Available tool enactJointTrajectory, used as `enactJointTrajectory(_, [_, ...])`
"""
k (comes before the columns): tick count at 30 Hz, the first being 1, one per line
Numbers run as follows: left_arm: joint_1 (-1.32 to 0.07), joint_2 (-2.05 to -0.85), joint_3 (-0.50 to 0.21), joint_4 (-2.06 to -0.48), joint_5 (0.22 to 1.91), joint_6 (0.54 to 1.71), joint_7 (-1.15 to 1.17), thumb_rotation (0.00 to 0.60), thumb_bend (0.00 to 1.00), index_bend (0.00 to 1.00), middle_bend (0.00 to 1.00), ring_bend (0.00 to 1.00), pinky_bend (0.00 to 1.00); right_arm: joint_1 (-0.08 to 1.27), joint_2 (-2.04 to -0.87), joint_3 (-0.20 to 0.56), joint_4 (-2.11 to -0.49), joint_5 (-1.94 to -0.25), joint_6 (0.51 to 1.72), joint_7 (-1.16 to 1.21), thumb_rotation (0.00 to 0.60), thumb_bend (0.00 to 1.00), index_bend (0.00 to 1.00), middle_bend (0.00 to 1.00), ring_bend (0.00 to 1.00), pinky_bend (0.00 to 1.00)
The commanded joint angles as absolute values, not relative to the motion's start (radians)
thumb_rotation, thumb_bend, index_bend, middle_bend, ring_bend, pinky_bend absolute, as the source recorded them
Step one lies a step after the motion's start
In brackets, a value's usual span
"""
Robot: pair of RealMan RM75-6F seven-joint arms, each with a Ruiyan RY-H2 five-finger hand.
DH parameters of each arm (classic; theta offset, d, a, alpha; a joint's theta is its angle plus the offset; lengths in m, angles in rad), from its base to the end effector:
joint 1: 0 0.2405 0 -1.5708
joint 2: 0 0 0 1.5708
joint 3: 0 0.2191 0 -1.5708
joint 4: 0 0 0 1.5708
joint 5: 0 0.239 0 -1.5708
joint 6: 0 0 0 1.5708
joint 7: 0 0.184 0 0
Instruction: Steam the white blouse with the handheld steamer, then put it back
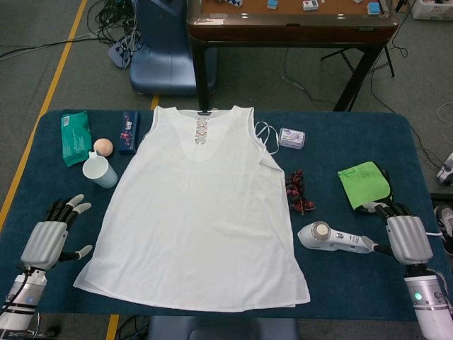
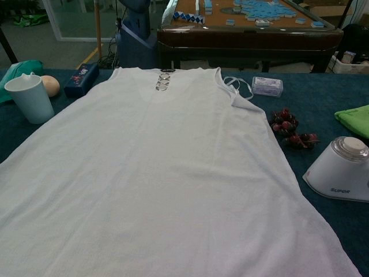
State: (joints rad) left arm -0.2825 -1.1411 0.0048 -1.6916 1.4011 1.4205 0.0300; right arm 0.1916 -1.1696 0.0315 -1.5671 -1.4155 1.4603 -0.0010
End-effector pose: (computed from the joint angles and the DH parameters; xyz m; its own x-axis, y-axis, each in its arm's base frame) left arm -0.2479 0.2573 0.0864 0.3360 0.0663 0.9395 0.9390 -0.1010 -0.3287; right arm -0.2856 -0.2477 0.1042 0.3858 -0.0043 0.9226 -0.9224 -0.0214 0.3856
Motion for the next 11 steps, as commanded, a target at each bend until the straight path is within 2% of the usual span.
enactJointTrajectory(1, [-0.216, -1.182, -0.003, -1.666, 1.377, 1.499, 0.072, 0.600, 0.13, 0.15, 0.08, 0.06, 0.00, 0.166, -1.142, 0.039, -1.599, -1.383, 1.456, -0.021, 0.600, 0.13, 0.31, 0.39, 0.26, 0.25])
enactJointTrajectory(7, [-0.145, -1.211, 0.000, -1.668, 1.377, 1.576, 0.089, 0.600, 0.13, 0.15, 0.08, 0.06, 0.00, 0.146, -1.119, 0.036, -1.630, -1.373, 1.447, -0.034, 0.600, 0.13, 0.32, 0.40, 0.27, 0.25])
enactJointTrajectory(11, [-0.127, -1.214, -0.002, -1.664, 1.390, 1.588, 0.084, 0.600, 0.13, 0.15, 0.08, 0.06, 0.00, 0.141, -1.121, 0.040, -1.629, -1.390, 1.452, -0.023, 0.600, 0.13, 0.34, 0.41, 0.29, 0.25])
